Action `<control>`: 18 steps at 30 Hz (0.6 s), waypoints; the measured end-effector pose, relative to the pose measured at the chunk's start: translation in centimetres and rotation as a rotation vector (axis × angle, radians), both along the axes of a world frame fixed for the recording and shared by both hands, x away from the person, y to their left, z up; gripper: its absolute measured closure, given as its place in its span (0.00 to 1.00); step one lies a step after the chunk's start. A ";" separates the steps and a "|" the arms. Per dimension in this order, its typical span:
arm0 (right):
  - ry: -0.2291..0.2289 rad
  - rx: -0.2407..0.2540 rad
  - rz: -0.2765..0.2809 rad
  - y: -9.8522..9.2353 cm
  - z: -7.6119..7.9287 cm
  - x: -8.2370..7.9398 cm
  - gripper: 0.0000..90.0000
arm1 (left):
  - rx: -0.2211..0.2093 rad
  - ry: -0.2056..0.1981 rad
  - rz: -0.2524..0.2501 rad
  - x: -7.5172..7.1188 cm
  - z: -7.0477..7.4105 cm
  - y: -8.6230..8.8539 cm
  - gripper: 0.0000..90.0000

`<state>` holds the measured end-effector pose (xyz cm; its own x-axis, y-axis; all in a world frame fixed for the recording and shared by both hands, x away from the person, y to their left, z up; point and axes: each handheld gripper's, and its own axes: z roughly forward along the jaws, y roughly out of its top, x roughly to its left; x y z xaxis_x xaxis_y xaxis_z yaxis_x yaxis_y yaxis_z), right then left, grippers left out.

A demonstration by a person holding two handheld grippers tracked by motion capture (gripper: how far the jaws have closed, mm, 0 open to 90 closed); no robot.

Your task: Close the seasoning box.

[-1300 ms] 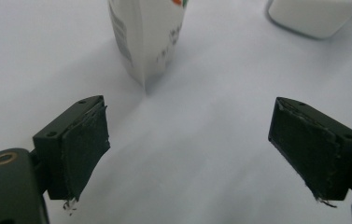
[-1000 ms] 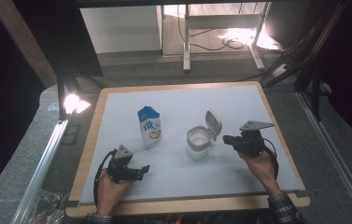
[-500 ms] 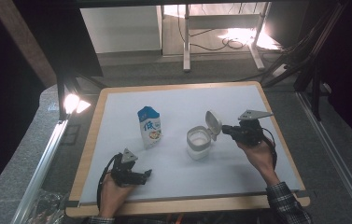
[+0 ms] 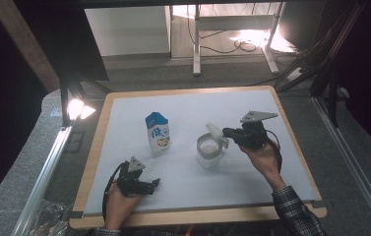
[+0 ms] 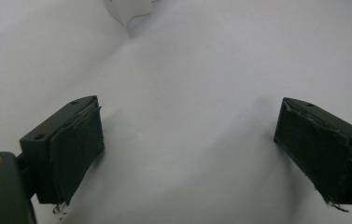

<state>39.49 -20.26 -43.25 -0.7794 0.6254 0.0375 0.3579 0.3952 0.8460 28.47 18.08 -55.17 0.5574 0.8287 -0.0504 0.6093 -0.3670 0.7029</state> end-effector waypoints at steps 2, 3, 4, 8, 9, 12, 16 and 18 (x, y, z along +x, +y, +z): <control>-0.001 -0.005 0.009 0.4 -0.1 0.0 0.96 | -0.001 0.000 0.000 0.0 0.0 0.0 0.09; 0.003 -0.001 0.014 0.5 -0.1 -0.1 0.96 | -0.001 0.000 0.000 0.0 0.0 0.0 0.09; 0.002 0.000 0.016 0.7 -0.1 -0.1 0.96 | -0.001 0.000 0.000 0.0 0.0 0.0 0.09; 0.001 0.002 0.028 1.1 -0.2 -0.1 0.95 | -0.001 0.000 0.000 0.0 0.0 0.0 0.09; 0.001 0.002 0.029 1.2 -0.2 -0.1 0.95 | -0.001 0.000 0.000 0.0 0.0 0.0 0.09; -0.002 -0.006 0.029 1.2 -0.1 -0.2 0.93 | 0.000 -0.001 0.000 0.0 0.0 0.0 0.09; -0.009 -0.006 0.016 0.7 0.1 -0.2 0.90 | 0.000 -0.002 0.000 0.0 0.0 0.0 0.09; -0.010 -0.003 0.008 0.3 0.2 -0.3 0.88 | 0.002 -0.002 0.000 0.0 0.0 0.0 0.09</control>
<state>39.18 -19.98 -43.03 -0.7845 0.6195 0.0283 0.3467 0.4003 0.8483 28.45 18.05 -55.18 0.5578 0.8286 -0.0477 0.6078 -0.3688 0.7032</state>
